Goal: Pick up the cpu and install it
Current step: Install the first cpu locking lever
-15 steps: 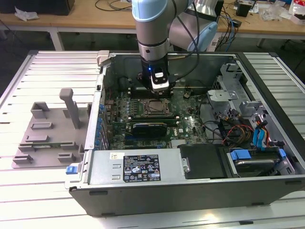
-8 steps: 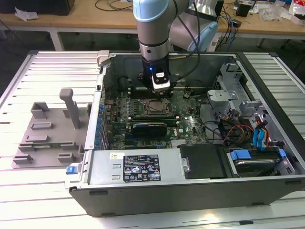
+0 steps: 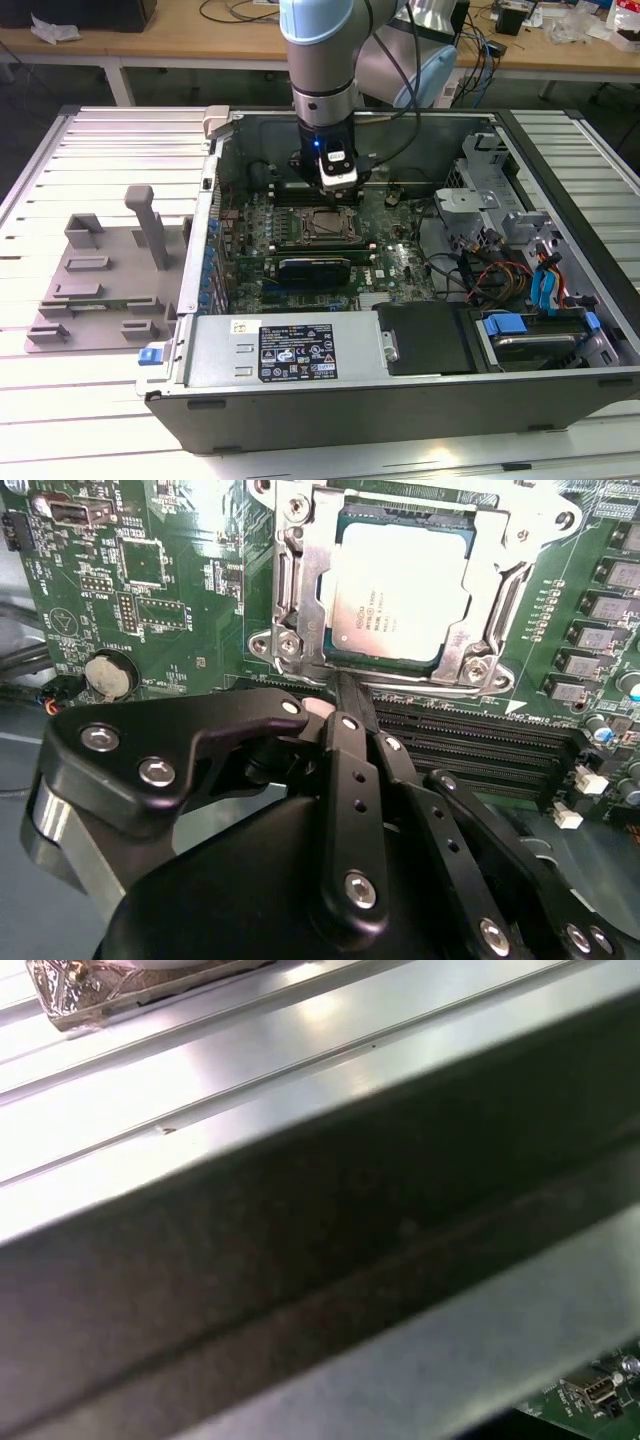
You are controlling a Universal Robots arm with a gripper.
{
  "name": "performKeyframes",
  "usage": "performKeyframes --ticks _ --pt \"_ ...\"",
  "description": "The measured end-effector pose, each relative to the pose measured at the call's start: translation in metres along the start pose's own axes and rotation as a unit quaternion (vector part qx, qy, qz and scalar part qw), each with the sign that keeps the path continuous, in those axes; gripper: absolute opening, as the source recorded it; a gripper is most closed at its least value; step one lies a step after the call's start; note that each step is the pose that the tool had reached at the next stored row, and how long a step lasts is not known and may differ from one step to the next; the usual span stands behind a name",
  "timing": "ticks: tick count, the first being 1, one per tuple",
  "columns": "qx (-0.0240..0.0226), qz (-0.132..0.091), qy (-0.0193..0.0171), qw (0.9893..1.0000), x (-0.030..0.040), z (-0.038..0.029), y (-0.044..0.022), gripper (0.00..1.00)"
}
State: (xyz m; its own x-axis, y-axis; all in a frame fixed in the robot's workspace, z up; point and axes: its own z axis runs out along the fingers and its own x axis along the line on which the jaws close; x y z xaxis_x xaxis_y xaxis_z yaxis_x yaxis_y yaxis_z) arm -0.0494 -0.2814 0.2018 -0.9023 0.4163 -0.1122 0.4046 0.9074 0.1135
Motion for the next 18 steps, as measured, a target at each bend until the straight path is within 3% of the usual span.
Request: performKeyframes --ticks 6,13,18 --pt "-0.0003 0.000 -0.0013 1.0000 0.0003 0.0026 -0.0004 0.11" --pt "-0.0107 0.002 0.0032 0.9999 0.0001 0.0028 -0.0008 0.11" --pt "-0.0117 0.002 0.0035 0.9999 -0.0006 0.0019 -0.0019 0.11"
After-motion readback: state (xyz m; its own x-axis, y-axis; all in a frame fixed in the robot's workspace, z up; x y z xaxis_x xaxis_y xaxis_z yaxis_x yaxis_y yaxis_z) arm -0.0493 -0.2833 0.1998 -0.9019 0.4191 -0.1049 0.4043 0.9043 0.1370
